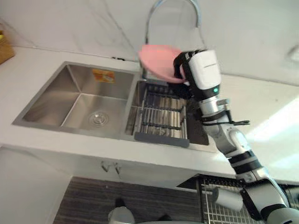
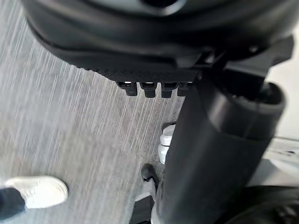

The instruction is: Walk over to the sink, pick up the cup, carry it to the dishwasher, place the cup inside the dishwasher, then close the dishwasher door

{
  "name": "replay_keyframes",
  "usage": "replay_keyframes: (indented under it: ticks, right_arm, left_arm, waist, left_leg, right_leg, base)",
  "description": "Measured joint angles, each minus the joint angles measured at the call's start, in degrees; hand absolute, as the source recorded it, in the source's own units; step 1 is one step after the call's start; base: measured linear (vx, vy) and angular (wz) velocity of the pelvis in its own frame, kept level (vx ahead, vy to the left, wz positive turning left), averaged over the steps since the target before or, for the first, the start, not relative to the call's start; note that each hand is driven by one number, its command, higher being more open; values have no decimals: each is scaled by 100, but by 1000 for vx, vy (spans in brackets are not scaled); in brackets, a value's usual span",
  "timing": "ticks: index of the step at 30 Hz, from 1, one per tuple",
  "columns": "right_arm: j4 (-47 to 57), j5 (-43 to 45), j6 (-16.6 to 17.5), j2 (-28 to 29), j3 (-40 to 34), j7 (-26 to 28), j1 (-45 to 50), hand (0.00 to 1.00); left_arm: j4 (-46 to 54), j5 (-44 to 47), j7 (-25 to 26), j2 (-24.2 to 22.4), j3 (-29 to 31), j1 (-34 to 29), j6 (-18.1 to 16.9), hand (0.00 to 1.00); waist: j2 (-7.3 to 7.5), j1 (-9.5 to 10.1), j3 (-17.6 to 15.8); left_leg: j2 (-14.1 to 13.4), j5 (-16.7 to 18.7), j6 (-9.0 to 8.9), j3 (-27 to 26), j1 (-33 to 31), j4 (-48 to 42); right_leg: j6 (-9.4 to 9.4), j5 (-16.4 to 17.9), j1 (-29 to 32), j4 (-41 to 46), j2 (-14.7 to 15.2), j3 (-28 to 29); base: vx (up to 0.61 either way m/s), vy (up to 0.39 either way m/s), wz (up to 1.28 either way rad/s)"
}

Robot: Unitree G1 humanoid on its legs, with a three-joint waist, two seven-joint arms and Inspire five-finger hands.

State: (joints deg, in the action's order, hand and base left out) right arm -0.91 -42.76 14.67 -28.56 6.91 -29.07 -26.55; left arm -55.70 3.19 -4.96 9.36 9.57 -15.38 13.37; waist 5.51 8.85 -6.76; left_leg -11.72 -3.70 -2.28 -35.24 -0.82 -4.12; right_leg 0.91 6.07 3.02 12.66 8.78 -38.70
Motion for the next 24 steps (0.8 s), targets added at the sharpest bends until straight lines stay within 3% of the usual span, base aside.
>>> replay_keyframes:
  ticks: [5, 9, 12, 17, 19, 24]
  right_arm:
    - [846, 488, -406, -247, -1583, -31, 1361, 0]
    - [946, 729, -503, -243, -2938, -159, 2726, 0]
    - [817, 901, -490, -221, -3240, -228, 3304, 0]
    - [671, 942, -232, 384, -3924, -391, 4108, 0]
    - [639, 938, 18, 857, -4182, -473, 4318, 0]
    - [639, 891, 323, 1639, -4274, -520, 4578, 0]
  left_arm:
    - [-244, 305, 255, 54, -272, -10, -35, 100]
    - [-280, 432, 420, 66, -544, -117, -84, 100]
    - [-279, 518, 551, 72, -789, -195, -136, 100]
    - [-2, 528, 740, 60, -912, -372, -139, 100]
    - [61, 526, 821, 33, -895, -461, -136, 100]
    - [112, 606, 1025, -67, -766, -529, -92, 100]
  waist:
    - [-3, -485, 2]
    - [-46, -899, 27]
    - [-103, -1104, 58]
    - [-152, -1183, 81]
    - [-168, -1306, 68]
    - [-241, -1448, -20]
  left_leg:
    - [-341, 533, -74, -610, 54, -742]
    - [-560, 844, -91, -925, -23, -1189]
    - [-643, 981, -59, -1100, -21, -1392]
    - [-760, 1198, -32, -1281, -81, -1681]
    - [-825, 1353, -41, -1336, -76, -1822]
    - [-820, 1416, 2, -1594, -53, -1826]
  right_leg:
    - [-2, -209, 56, -251, -236, 647]
    - [15, -506, 109, -580, -418, 996]
    - [12, -706, 120, -799, -503, 1200]
    - [-65, -1007, 63, -1253, -613, 1394]
    - [-120, -1084, 22, -1415, -630, 1441]
    - [-108, -1144, 15, -1468, -493, 1182]
  base:
    - [-11, 73, -73]
    - [12, 81, -51]
    - [9, 80, -39]
    - [-46, 83, -24]
    - [-94, 107, -16]
    - [-28, 95, -22]
